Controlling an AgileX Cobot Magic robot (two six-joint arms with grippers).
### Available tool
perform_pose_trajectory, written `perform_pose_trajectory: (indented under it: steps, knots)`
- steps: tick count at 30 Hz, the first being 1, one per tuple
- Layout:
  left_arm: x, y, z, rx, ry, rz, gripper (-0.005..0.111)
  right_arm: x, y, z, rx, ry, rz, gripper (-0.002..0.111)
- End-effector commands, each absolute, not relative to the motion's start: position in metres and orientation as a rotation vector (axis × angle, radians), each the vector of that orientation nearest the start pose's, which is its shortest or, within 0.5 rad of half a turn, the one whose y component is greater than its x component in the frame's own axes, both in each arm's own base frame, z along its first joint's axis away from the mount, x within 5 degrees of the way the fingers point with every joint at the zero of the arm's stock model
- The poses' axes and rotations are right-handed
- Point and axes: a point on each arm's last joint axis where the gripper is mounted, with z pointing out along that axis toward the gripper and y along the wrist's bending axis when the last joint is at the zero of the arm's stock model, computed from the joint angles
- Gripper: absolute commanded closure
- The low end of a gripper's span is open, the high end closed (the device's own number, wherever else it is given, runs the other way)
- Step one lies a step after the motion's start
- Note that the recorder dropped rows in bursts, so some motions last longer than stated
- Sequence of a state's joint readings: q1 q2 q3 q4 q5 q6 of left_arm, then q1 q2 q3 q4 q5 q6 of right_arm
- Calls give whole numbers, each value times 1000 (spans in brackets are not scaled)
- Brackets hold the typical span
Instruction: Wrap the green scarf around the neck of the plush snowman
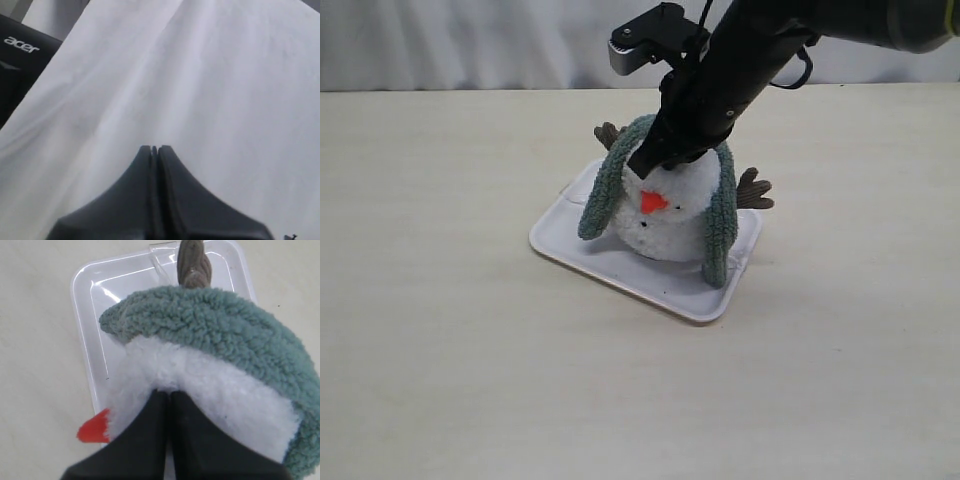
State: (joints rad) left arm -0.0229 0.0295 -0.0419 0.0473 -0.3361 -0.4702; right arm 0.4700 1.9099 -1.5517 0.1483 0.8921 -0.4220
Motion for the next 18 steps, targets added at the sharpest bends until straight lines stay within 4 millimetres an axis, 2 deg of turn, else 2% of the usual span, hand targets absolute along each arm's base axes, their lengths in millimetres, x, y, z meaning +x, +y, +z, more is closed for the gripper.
perform_pose_trajectory:
  steps: [1,4,7,10,13,16,18]
  knots:
    - [56,-12,300,-93,1116,-439,107,363,193,238,-1117,2561,169,104]
    - [81,-21,316,-45,1262,-483,107,363,193,238,-1109,2565,170,104]
    - [109,-36,311,126,1447,-528,107,362,193,238,-1111,2571,170,104]
    - [132,-56,286,405,1622,-613,107,362,193,237,-1113,2576,171,104]
    - [156,-70,259,583,1702,-750,107,362,193,237,-1113,2576,171,104]
    - [176,-77,237,716,1648,-804,106,362,193,237,-1113,2576,171,104]
    - [187,-81,221,822,1574,-813,101,362,193,237,-1114,2578,171,104]
